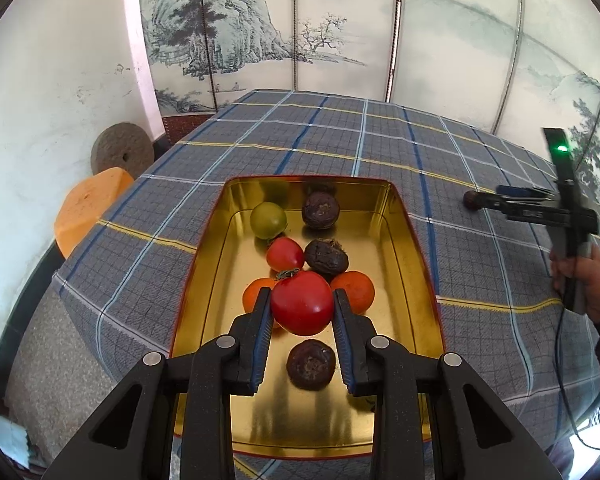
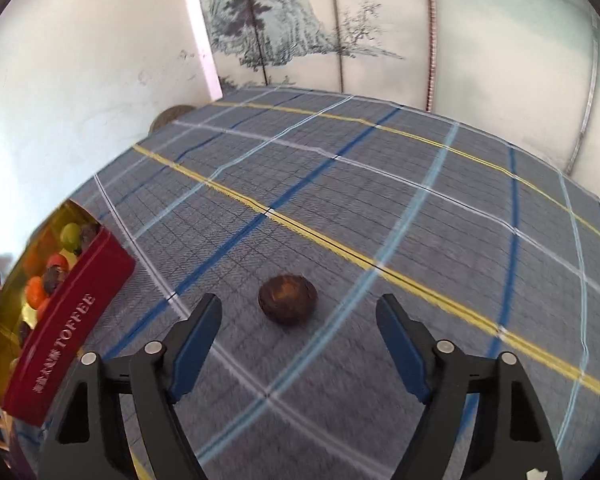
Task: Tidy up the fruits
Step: 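Carry the tomato over the tray with the left gripper while the right gripper grasps the last brown lychee, then lower the tomato into the tray and open the left gripper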
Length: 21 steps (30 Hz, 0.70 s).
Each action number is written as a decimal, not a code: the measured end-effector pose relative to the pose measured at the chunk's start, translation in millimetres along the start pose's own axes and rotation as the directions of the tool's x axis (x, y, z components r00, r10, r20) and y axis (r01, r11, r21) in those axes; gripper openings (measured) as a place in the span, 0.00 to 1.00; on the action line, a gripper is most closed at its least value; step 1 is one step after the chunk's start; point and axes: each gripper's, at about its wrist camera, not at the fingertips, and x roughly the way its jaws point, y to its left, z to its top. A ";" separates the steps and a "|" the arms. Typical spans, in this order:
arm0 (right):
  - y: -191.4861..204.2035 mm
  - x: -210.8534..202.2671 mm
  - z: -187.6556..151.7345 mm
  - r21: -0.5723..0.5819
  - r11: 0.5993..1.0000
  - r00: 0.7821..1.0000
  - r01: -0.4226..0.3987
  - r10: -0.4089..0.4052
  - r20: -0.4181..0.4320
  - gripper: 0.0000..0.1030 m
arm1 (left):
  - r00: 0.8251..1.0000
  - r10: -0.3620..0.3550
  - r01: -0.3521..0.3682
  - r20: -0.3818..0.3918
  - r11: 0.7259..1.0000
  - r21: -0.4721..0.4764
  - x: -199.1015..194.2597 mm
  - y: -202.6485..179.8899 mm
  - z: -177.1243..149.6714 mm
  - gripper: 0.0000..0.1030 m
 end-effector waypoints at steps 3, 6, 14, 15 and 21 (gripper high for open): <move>3.3 16.4 4.6 -0.021 1.000 0.999 0.000 0.000 -0.032 0.62 | 1.000 0.002 -0.002 -0.001 1.000 0.002 2.8 -1.5 1.3 0.29; 6.8 27.4 6.1 -0.046 0.999 0.998 0.015 -0.018 -0.061 0.31 | 1.000 -0.006 0.006 -0.011 1.000 -0.008 4.6 -1.0 0.4 0.29; 30.0 -1.9 -7.7 -0.088 0.993 0.996 0.081 -0.084 -0.027 0.31 | 1.000 0.004 -0.004 0.001 1.000 -0.003 -0.1 -3.4 -1.6 0.29; 34.3 -8.8 -12.4 -0.091 0.991 0.995 0.096 -0.098 -0.015 0.31 | 1.000 0.005 -0.005 0.004 1.000 -0.002 -1.4 -3.7 -2.3 0.29; 58.5 -39.3 -32.0 -0.119 0.981 0.988 0.152 -0.150 0.028 0.31 | 1.000 0.014 -0.014 0.006 1.000 0.012 -9.1 -5.7 -9.2 0.30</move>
